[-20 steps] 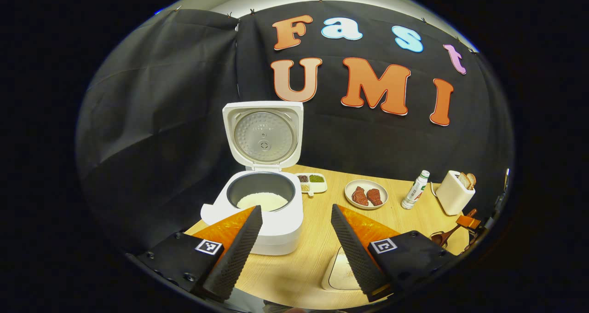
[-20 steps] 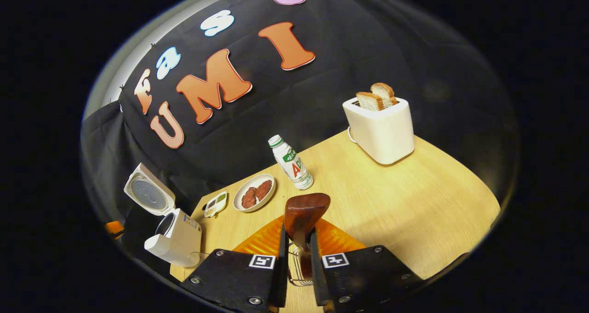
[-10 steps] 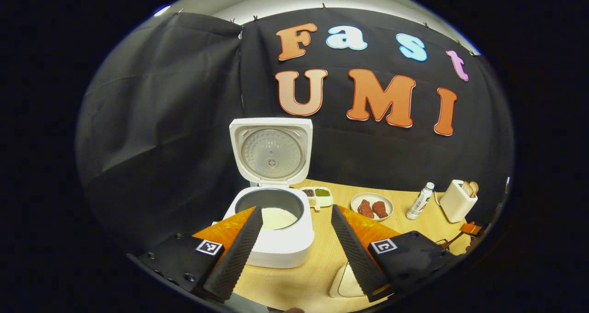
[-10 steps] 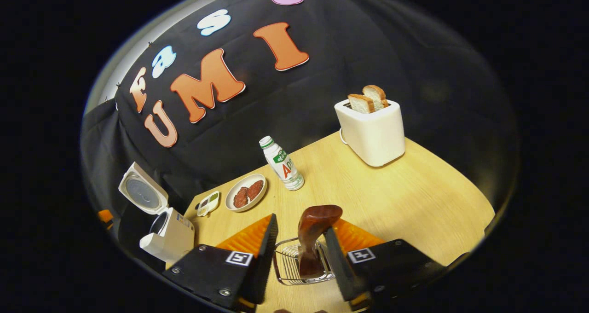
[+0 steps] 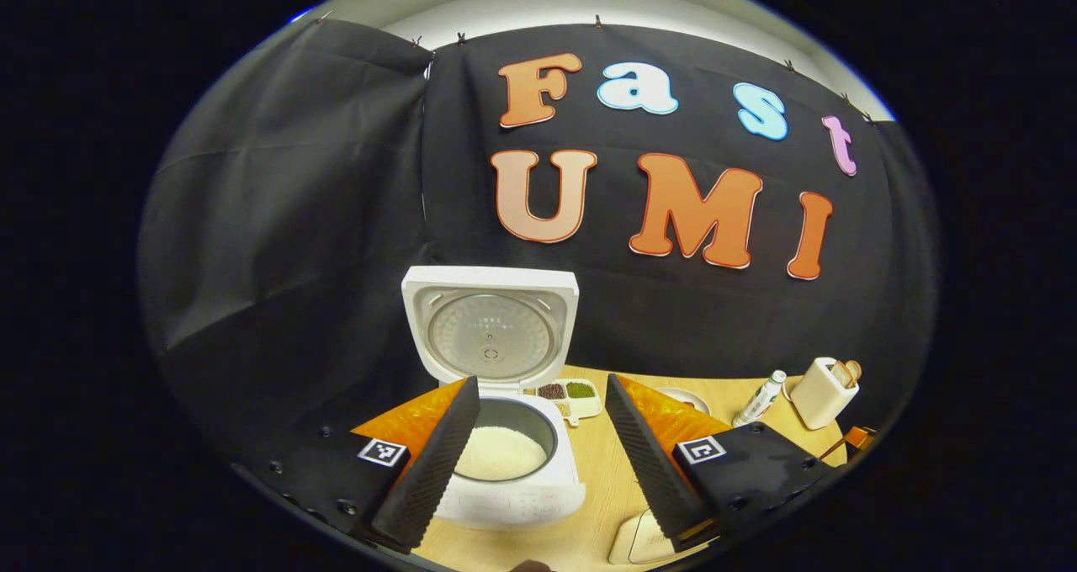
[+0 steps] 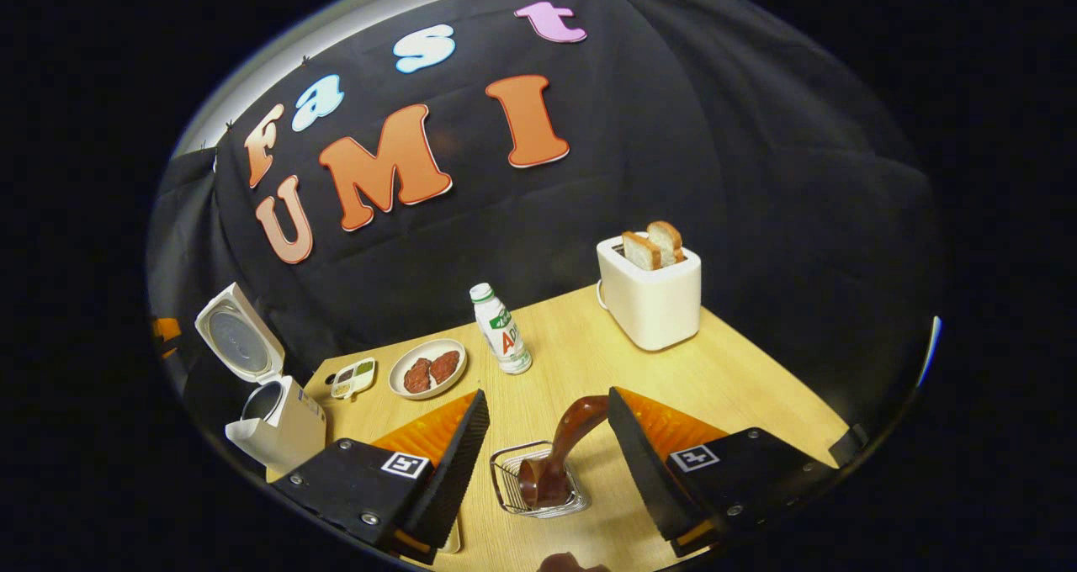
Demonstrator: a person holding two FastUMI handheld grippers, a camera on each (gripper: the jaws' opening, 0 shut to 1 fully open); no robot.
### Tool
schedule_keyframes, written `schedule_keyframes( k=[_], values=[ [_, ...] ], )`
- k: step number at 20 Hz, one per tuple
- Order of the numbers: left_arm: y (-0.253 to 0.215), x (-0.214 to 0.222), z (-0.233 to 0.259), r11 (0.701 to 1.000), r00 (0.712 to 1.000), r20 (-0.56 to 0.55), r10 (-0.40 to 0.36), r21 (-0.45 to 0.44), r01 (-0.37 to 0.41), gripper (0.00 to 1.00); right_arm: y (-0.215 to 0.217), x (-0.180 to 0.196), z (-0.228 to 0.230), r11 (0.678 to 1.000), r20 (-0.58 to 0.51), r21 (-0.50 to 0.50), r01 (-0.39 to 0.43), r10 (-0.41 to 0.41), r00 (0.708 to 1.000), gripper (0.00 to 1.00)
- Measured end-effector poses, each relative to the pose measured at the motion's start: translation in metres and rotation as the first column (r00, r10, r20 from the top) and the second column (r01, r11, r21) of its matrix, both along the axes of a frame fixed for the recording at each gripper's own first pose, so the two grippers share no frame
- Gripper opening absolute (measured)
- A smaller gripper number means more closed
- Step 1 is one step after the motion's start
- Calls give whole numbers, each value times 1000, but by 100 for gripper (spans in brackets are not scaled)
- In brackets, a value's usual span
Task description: Close the left gripper, press the button to open the rice cooker; take a wooden spoon from the chopstick holder with the right hand, scoop a spoonful of rice and pour it into the rice cooker, then put the wooden spoon back into the chopstick holder.
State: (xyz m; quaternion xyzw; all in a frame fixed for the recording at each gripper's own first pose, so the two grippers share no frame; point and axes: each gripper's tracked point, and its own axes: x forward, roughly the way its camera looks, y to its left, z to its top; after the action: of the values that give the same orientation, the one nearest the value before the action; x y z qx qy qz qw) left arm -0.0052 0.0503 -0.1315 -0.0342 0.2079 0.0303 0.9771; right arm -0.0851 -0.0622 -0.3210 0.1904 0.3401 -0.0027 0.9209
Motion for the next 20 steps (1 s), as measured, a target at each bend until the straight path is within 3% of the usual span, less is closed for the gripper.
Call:
schedule_keyframes(
  k=[4,11,20],
  values=[
    [16,42,23,997,1000,23,1,-74,1,98,-16,3,35,998,47,-49,50,-47,998,91],
    [34,107,34,995,999,2,-35,-91,36,99,-29,-5,91,986,129,-126,106,-89,988,92],
    [82,182,35,1000,1000,-6,9,-22,-9,98,-26,-11,149,971,211,-186,149,-108,971,92]
  ],
)
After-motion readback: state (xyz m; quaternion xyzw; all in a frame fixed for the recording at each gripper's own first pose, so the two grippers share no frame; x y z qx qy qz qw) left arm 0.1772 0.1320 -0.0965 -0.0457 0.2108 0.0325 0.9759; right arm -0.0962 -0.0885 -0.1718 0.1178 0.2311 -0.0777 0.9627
